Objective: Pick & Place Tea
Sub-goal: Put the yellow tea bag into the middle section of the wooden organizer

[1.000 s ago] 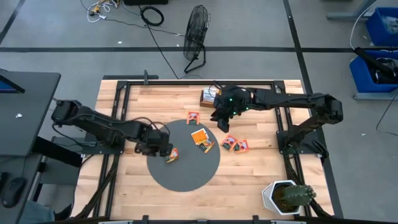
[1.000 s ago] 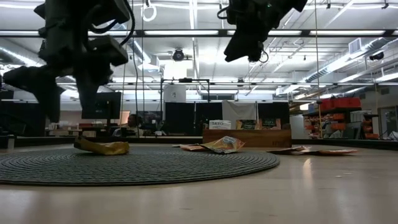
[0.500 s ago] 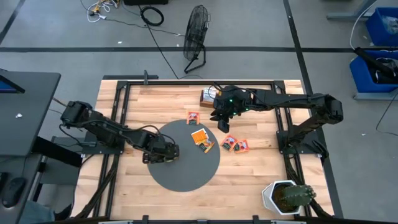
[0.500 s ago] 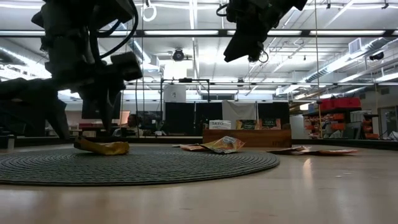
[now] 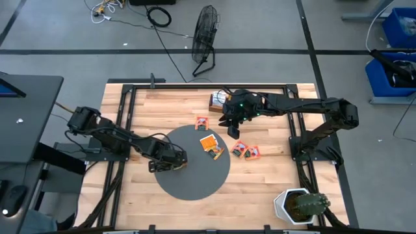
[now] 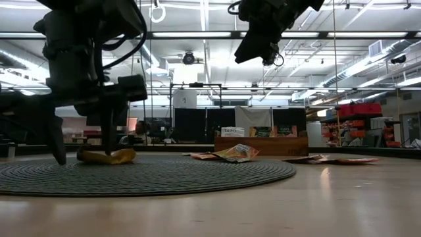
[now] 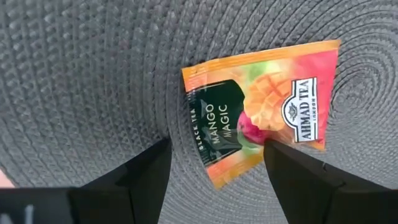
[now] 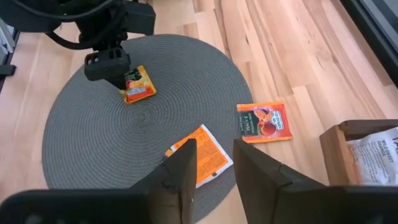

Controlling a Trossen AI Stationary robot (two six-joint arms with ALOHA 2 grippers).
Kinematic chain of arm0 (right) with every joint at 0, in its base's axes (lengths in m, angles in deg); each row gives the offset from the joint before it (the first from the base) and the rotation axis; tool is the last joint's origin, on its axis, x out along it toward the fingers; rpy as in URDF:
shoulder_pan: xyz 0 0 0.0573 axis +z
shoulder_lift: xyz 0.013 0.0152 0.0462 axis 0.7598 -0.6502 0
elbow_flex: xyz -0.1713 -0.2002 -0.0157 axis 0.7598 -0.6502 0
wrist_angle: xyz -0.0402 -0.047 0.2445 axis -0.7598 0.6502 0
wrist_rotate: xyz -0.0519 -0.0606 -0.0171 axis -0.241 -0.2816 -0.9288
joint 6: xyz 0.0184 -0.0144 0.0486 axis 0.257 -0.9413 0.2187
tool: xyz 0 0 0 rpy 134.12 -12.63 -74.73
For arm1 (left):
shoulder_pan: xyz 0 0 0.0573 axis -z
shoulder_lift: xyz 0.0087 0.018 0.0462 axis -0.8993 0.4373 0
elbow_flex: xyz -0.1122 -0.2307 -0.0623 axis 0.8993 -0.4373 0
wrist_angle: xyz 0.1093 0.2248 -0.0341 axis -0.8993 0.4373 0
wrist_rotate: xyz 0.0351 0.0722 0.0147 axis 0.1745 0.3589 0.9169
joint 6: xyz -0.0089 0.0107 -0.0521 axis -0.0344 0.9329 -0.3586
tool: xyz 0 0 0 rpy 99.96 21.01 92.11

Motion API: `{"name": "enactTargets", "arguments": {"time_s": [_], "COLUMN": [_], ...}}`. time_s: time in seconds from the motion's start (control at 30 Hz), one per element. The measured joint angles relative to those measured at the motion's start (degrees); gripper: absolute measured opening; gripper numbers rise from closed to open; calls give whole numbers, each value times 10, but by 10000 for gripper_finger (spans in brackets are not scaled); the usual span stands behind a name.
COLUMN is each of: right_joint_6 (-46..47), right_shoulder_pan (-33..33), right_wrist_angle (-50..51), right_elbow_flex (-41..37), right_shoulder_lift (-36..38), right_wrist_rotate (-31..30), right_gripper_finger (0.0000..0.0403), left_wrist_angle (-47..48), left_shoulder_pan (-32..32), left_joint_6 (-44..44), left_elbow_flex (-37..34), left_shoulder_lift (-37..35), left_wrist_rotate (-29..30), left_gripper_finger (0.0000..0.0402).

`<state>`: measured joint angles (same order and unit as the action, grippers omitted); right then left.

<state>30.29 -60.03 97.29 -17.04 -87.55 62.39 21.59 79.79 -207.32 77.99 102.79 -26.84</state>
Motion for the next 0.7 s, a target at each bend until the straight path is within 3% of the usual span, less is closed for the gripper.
{"name": "enactTargets", "arguments": {"time_s": [0.4, 0.7], "right_joint_6": [-1, 3], "right_shoulder_pan": [0, 0], "right_wrist_angle": [-2, -4], "right_elbow_flex": [0, 0], "right_shoulder_lift": [0, 0], "right_wrist_rotate": [0, 0], "right_gripper_finger": [111, 111], "left_wrist_angle": [-4, 1], "left_shoulder_pan": [0, 0], "left_joint_6": [1, 5], "left_elbow_flex": [1, 0], "left_shoulder_lift": [4, 5], "left_wrist_rotate": [16, 24], "left_gripper_finger": [252, 169]}}
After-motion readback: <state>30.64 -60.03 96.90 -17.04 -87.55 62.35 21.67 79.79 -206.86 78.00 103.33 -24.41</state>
